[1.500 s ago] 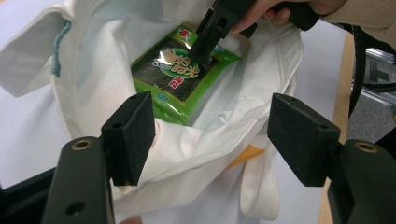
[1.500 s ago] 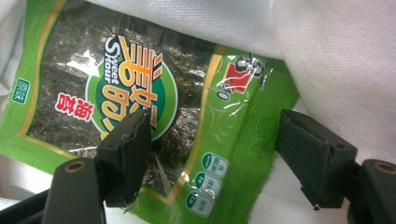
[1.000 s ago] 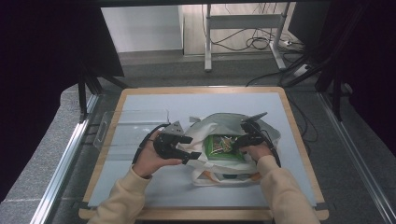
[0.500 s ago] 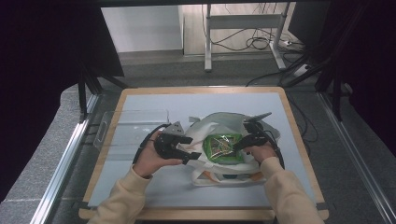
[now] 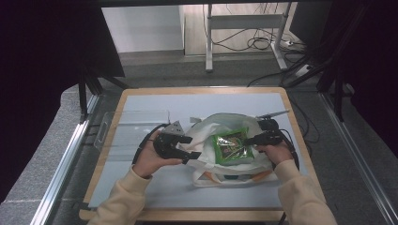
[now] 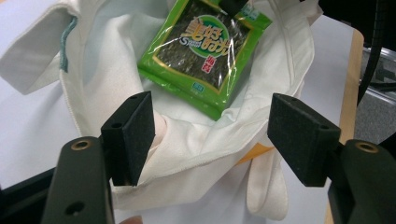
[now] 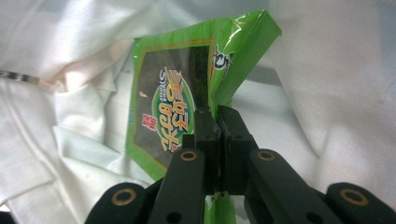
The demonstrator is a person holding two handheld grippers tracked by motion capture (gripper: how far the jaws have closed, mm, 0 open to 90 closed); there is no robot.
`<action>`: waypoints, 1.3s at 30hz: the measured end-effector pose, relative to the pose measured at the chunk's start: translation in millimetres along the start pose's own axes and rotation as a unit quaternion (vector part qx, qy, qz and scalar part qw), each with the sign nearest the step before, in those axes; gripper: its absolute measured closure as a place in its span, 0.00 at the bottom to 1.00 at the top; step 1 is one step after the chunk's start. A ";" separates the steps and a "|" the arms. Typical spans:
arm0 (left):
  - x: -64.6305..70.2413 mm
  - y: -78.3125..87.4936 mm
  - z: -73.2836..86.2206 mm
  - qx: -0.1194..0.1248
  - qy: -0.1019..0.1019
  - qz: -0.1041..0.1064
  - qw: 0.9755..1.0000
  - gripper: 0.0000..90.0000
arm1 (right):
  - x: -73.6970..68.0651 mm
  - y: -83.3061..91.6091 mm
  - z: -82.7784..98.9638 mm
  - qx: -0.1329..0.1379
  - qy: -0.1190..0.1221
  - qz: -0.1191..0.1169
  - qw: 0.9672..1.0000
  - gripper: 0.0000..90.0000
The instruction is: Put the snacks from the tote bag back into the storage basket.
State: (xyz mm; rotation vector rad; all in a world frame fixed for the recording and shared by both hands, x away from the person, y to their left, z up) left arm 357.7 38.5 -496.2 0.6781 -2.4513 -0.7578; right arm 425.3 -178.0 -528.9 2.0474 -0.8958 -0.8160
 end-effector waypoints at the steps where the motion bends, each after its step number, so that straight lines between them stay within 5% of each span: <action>1: 2.6 0.8 -0.8 0.002 0.002 0.012 1.000 0.36 | -0.1 2.5 -0.4 0.004 0.004 0.002 1.000 0.96; 10: 2.0 1.3 -0.9 -0.002 -0.009 0.004 1.000 0.35 | -2.0 30.5 -9.4 0.045 0.032 0.011 0.998 0.97; 15: 1.2 -1.0 -1.2 0.003 0.002 0.003 1.000 0.35 | -5.3 44.1 -13.6 0.070 0.051 -0.001 0.996 0.97; 39: -5.6 -1.4 1.0 -0.003 0.001 -0.005 1.000 0.35 | -14.8 67.9 -21.4 0.118 0.102 -0.013 0.988 0.97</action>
Point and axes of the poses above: each handheld gripper's, and its own axes: y roughly backward along the jaws, z roughly out of its underside, x roughly to its right, the point moved 10 cm from there along -y, roughly forward along the jaws, and after that the axes turned 12 degrees about y, right-handed, at the moved point
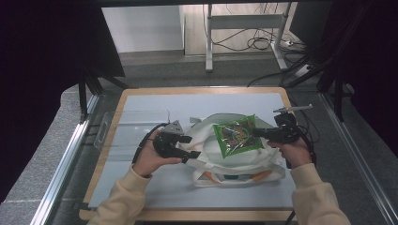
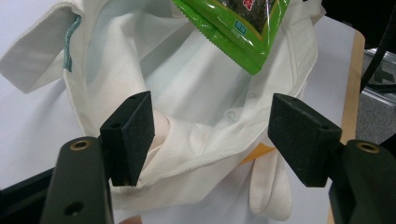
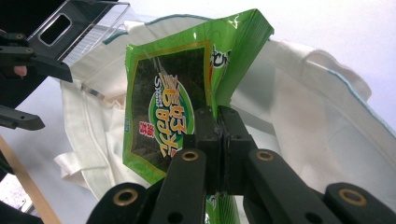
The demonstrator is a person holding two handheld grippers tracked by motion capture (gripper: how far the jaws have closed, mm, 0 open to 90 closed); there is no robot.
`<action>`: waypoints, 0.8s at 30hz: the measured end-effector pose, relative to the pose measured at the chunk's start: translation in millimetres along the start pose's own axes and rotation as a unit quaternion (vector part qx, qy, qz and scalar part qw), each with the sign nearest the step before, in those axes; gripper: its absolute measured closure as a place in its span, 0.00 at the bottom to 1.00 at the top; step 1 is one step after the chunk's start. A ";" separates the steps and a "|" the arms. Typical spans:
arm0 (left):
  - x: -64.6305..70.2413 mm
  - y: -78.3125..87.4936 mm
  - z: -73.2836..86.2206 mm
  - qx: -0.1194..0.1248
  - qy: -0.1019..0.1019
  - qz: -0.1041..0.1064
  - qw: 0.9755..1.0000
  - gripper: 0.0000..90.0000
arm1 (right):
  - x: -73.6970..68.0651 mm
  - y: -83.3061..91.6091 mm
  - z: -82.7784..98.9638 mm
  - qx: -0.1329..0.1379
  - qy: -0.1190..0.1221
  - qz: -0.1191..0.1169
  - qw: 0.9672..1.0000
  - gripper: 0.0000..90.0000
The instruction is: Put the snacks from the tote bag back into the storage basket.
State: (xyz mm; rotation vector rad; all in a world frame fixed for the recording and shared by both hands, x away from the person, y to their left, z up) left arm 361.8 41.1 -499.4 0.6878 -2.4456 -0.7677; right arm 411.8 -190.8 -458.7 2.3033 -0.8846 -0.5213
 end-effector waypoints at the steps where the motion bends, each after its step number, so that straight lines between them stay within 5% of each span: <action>1: 0.2 0.1 -0.1 0.001 0.000 0.000 1.000 0.35 | -0.9 0.2 -0.9 0.001 0.002 -0.001 1.000 0.97; 24: -3.1 6.3 -4.7 0.018 -0.003 -0.006 1.000 0.36 | -28.6 -1.5 -24.7 0.009 0.091 -0.023 0.996 0.97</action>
Point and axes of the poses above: each handheld gripper's, and its own axes: y roughly backward along the jaws, z roughly out of its underside, x roughly to its right, the point moved 10 cm from there along -y, roughly forward along the jaws, and after that the axes turned 12 degrees about y, right-handed, at the moved point
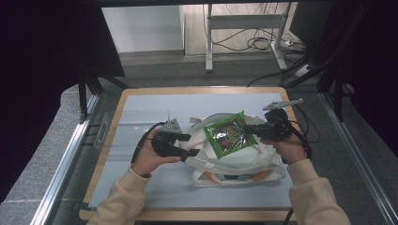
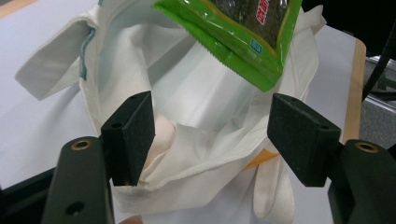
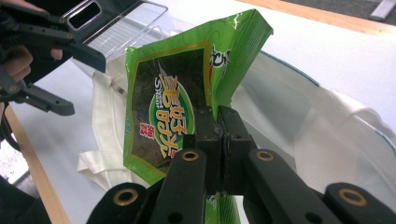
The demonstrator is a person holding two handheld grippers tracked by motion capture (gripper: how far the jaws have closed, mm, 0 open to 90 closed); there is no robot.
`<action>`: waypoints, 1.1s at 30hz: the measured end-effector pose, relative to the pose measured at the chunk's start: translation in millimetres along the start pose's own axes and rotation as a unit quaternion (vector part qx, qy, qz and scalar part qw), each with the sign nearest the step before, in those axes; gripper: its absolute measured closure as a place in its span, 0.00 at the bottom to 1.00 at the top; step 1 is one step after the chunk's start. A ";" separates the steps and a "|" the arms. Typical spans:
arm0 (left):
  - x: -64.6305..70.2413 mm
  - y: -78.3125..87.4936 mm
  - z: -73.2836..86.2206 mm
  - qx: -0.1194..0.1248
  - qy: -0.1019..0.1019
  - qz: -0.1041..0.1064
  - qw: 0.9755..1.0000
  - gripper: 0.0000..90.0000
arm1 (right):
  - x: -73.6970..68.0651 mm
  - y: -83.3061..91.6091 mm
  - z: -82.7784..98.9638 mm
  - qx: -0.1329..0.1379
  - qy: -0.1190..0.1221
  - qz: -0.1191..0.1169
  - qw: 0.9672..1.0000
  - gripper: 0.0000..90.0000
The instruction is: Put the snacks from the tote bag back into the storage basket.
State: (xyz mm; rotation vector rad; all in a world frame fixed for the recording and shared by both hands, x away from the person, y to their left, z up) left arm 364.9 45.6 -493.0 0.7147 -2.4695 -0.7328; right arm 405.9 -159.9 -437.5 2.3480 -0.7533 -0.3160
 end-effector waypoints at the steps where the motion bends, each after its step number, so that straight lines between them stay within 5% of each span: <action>1: -0.1 0.3 -0.3 0.001 -0.001 0.000 1.000 0.36 | -1.2 -0.2 -1.0 0.000 0.004 -0.001 1.000 0.97; 23: 2.5 9.2 -17.4 0.026 -0.001 -0.006 1.000 0.35 | -14.7 -9.0 -15.1 0.007 0.071 -0.028 0.997 0.97; 33: -7.4 2.9 -38.5 0.005 0.000 -0.003 1.000 0.38 | -14.7 -16.2 -18.9 0.013 0.098 -0.044 0.994 0.97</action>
Point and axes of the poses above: each handheld gripper's, and its own axes: y roughly backward along the jaws, z roughly out of its underside, x roughly to its right, the point moved 10 cm from there along -y, roughly forward along the jaws, and after that the axes turned 12 degrees about y, right-handed, at the moved point
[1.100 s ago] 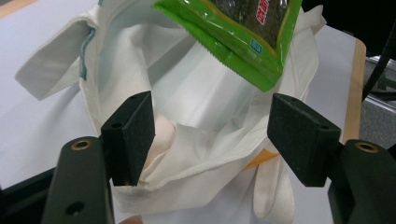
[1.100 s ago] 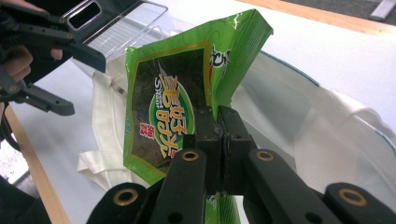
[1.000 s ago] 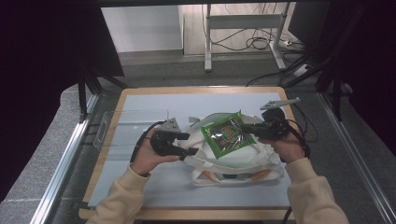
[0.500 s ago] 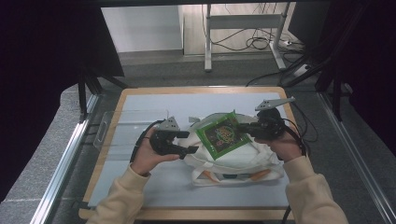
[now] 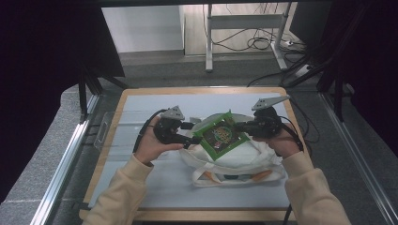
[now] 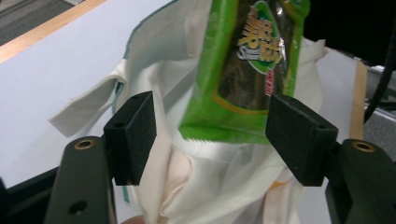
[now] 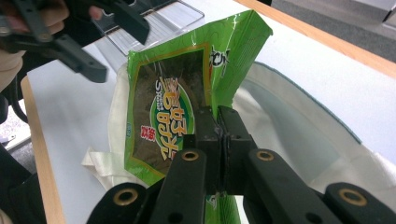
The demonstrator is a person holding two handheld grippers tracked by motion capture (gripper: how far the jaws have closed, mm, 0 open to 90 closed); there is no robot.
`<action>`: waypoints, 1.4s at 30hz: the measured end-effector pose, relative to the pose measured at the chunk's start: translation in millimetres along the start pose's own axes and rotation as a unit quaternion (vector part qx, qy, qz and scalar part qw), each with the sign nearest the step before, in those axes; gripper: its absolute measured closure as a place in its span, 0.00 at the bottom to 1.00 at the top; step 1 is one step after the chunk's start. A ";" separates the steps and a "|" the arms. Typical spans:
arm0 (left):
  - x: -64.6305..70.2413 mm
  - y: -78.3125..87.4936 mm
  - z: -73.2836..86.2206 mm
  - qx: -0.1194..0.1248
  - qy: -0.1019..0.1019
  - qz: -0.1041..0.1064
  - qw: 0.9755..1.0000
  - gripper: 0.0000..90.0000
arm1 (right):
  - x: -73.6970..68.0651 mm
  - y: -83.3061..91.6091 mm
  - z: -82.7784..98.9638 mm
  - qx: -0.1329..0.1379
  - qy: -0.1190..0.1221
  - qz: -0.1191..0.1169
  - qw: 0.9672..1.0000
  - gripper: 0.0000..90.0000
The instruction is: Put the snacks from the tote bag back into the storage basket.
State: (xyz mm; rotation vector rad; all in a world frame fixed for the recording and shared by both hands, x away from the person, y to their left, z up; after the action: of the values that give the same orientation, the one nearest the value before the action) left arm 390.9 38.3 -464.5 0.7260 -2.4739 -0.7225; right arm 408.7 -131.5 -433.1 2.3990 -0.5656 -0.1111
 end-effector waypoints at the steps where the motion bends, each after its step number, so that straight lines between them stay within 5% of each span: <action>1: -0.1 -1.2 -1.3 -0.001 0.001 0.003 1.000 0.38 | -0.2 0.5 -0.7 0.002 0.002 0.000 1.000 0.97; 10: 2.9 -17.8 -7.7 -0.028 -0.008 0.044 0.999 0.44 | -2.2 2.8 -4.3 0.010 0.024 -0.006 1.000 0.97; 17: 6.7 -27.0 -3.5 -0.067 -0.032 0.057 0.996 0.66 | -7.7 4.2 -13.9 0.014 0.068 -0.006 0.998 0.97; 23: 6.2 -25.1 2.0 -0.078 -0.019 0.073 0.994 0.79 | -7.3 1.5 -16.9 0.011 0.081 0.002 0.997 0.96; 29: 7.4 -24.1 5.5 -0.078 -0.006 0.079 0.994 0.81 | -5.8 -1.0 -16.3 0.013 0.074 0.002 0.997 0.92; 34: 5.3 -21.7 8.2 -0.065 0.002 0.071 0.995 0.81 | -5.3 4.4 -18.4 0.037 0.055 0.007 0.998 0.73; 42: 7.9 -11.8 8.6 -0.027 0.015 0.076 0.997 0.81 | 2.7 25.2 -14.8 0.070 0.018 0.065 0.995 0.48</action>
State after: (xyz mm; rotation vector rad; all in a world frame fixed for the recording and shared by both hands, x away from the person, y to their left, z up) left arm 384.3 28.1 -475.8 0.5195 -2.4402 -0.7141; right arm 405.2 -141.3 -405.6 2.4867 -0.7318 0.0283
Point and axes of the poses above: each handheld gripper's, and its own axes: y roughly backward along the jaws, z roughly out of its underside, x roughly to its right, the point moved 10 cm from there along -y, roughly forward along the jaws, and after that the axes turned 12 degrees about y, right-handed, at the moved point
